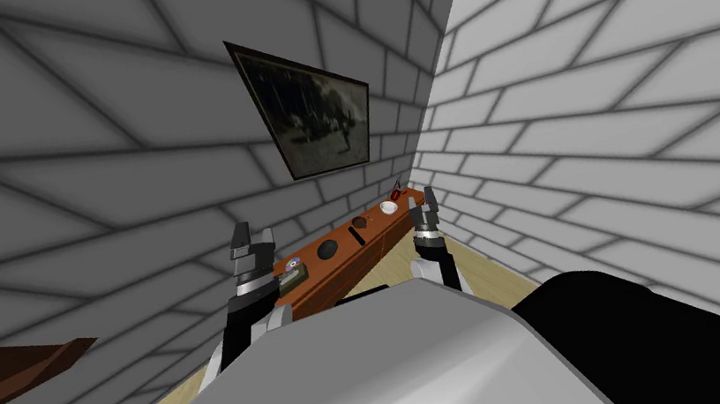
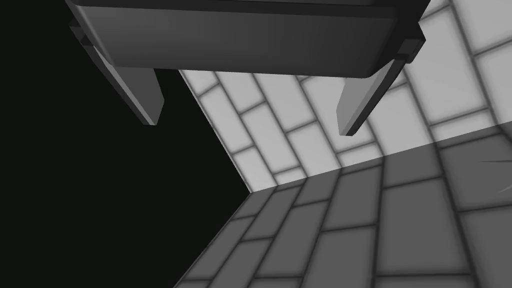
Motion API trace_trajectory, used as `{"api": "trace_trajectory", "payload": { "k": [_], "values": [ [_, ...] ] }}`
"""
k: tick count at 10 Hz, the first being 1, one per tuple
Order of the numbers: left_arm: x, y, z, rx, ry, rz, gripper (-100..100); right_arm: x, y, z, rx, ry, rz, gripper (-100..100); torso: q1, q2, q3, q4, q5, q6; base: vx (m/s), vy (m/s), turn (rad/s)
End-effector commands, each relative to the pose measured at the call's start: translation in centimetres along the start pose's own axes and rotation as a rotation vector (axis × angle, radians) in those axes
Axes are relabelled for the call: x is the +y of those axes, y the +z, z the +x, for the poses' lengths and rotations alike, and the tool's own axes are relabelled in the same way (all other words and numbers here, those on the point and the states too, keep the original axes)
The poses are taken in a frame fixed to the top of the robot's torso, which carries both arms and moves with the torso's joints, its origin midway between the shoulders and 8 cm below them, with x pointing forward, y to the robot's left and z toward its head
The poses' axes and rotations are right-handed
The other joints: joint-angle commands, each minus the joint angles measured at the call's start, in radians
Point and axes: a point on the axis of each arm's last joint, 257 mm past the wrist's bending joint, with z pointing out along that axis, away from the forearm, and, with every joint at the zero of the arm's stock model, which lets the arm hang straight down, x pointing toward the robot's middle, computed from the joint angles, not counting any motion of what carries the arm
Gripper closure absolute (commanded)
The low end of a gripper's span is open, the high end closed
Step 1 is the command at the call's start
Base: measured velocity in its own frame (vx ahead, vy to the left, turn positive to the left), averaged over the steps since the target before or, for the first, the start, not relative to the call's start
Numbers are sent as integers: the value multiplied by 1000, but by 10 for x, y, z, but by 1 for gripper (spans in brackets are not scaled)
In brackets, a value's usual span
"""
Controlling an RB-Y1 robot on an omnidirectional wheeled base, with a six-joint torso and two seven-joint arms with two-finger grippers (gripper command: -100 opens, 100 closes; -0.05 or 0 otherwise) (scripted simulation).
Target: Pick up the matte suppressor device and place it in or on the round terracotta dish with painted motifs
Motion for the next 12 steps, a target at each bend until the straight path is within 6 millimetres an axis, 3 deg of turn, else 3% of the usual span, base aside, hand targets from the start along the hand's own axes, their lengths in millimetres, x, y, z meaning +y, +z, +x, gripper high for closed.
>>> {"api": "trace_trajectory", "payload": {
  "k": [1, 5, 9, 10, 12],
  "values": [
    [0, 0, 0, 0, 0, 0, 0, -5, 0, 4, 32, -24, 13, -100, 0, 0, 0, 0, 0, 0, -22, -10, 101],
    [0, 0, 0, 0, 0, 0, 0, -37, -4, 11, 129, -134, 87, -100, -3, 5, 3, 1, -1, -1, -70, -38, 213],
    [0, 0, 0, 0, 0, 0, 0, -95, -15, 3, 205, -300, 224, -100, -4, 6, 4, 1, -1, -1, -104, -47, 337],
    [0, 0, 0, 0, 0, 0, 0, -95, -15, 3, 205, -300, 224, -100, -5, 6, 4, 1, -1, 0, -71, -31, 139],
    [0, 0, 0, 0, 0, 0, 0, -131, -25, -9, 236, -400, 314, -100, -3, 4, 3, 1, -1, 0, -90, -22, 340]
  ]
}}
